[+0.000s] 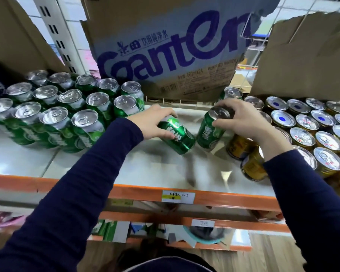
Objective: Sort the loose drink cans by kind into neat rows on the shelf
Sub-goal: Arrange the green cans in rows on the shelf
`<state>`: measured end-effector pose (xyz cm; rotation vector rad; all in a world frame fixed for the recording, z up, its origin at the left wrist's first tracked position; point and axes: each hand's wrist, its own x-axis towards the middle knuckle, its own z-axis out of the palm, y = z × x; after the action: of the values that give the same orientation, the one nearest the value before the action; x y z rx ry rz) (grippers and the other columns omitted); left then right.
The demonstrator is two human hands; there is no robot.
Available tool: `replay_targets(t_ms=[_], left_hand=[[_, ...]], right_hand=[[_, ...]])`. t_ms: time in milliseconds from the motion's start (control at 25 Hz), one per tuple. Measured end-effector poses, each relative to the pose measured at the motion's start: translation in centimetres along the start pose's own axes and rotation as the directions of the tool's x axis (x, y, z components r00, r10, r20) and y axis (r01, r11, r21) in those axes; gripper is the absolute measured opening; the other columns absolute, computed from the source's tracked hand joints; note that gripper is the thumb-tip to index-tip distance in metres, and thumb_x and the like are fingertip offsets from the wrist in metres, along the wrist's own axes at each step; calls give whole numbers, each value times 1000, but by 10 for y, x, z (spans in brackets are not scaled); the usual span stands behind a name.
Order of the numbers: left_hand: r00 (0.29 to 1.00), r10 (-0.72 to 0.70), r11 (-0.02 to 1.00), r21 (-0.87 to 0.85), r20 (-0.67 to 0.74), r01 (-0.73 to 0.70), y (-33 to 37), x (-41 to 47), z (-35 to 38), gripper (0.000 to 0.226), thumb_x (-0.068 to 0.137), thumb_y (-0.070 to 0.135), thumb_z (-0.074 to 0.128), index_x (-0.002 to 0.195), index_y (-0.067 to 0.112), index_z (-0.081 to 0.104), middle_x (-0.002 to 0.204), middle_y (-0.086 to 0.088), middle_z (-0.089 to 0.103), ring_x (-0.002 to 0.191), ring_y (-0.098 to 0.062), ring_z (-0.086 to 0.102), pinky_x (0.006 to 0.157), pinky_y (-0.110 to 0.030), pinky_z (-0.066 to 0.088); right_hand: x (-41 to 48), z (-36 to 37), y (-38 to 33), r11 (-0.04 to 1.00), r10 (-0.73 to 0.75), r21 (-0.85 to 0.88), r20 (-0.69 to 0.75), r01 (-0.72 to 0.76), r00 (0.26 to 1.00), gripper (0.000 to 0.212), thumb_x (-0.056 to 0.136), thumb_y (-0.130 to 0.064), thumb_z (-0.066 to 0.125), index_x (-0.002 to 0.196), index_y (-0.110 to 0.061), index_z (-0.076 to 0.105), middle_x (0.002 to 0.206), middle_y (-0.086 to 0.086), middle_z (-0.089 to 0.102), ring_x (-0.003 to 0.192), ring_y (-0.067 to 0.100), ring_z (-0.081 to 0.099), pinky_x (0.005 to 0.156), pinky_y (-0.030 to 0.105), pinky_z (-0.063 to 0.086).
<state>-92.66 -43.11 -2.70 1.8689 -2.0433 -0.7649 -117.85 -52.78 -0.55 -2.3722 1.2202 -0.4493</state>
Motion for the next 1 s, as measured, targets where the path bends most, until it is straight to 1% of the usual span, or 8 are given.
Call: replay_targets(t_ms=[80, 240, 360, 480, 680, 760, 880, 1000], left_hand=[[998, 56, 994, 98, 11, -57, 5, -14, -9, 59, 82, 34, 72, 134, 29, 45, 119, -2, 39, 108, -21, 47, 97, -32, 40], [987, 161, 967, 197, 20, -162, 10, -46, -30, 70, 66, 25, 86, 126, 20, 51, 120, -1, 50, 110, -16, 48, 96, -30, 40], [989, 145, 969, 209, -34, -135, -5, -71, -43, 71, 58, 27, 90, 120, 18, 57, 117, 2, 56, 108, -12, 50, 89, -19, 38], [981, 147, 970, 215, -130, -117, -24, -89, -52, 71, 55, 28, 91, 117, 19, 60, 110, 7, 55, 104, -11, 50, 82, -14, 33], [978, 142, 955, 279, -152, -96, -45, -98, -59, 72, 52, 34, 92, 115, 20, 60, 105, 0, 48, 97, -15, 45, 80, -21, 32], [972, 151, 943, 321, -181, -87, -47, -96, -53, 73, 53, 36, 91, 116, 20, 59, 103, -1, 45, 97, -18, 45, 82, -27, 36], [953, 130, 934, 356, -275, -25, -48, -96, -46, 72, 56, 45, 87, 118, 23, 58, 106, -4, 49, 102, -25, 49, 89, -37, 40], [960, 123, 921, 388, -252, -16, -47, -95, -50, 75, 54, 47, 88, 120, 26, 60, 101, 1, 46, 102, -25, 50, 89, -38, 41]], right_hand=[[-4, 8, -10, 1000, -18, 11, 7, 18, 1000, 44, 75, -27, 74, 117, -22, 63, 110, -2, 63, 100, 16, 57, 86, 33, 47], [-9, 23, -32, 996, 5, 85, 15, -6, 1000, 40, 73, -26, 74, 112, -26, 63, 97, -13, 62, 89, 8, 58, 77, 28, 47], [-10, 34, -51, 994, 6, 109, 28, -9, 1000, 34, 71, -28, 74, 103, -31, 62, 90, -18, 60, 86, -2, 56, 67, 20, 45], [-12, 46, -70, 992, 8, 127, 22, -11, 1000, 35, 71, -28, 75, 103, -31, 62, 95, -12, 61, 88, 5, 58, 72, 25, 48], [-21, 60, -98, 985, 17, 173, 28, -21, 999, 35, 70, -23, 74, 102, -29, 65, 93, -17, 63, 89, 7, 60, 82, 38, 55], [-24, 63, -103, 988, 8, 151, 17, -10, 1000, 34, 70, -22, 73, 103, -26, 66, 93, -13, 65, 90, 11, 61, 82, 43, 54], [-30, 67, -108, 991, 14, 131, -21, -11, 1000, 37, 72, -20, 71, 108, -23, 66, 100, -6, 63, 92, 16, 59, 84, 42, 52], [-33, 69, -110, 994, 24, 108, -48, -19, 999, 39, 72, -19, 70, 110, -23, 65, 103, -5, 57, 94, 17, 56, 85, 39, 50]])
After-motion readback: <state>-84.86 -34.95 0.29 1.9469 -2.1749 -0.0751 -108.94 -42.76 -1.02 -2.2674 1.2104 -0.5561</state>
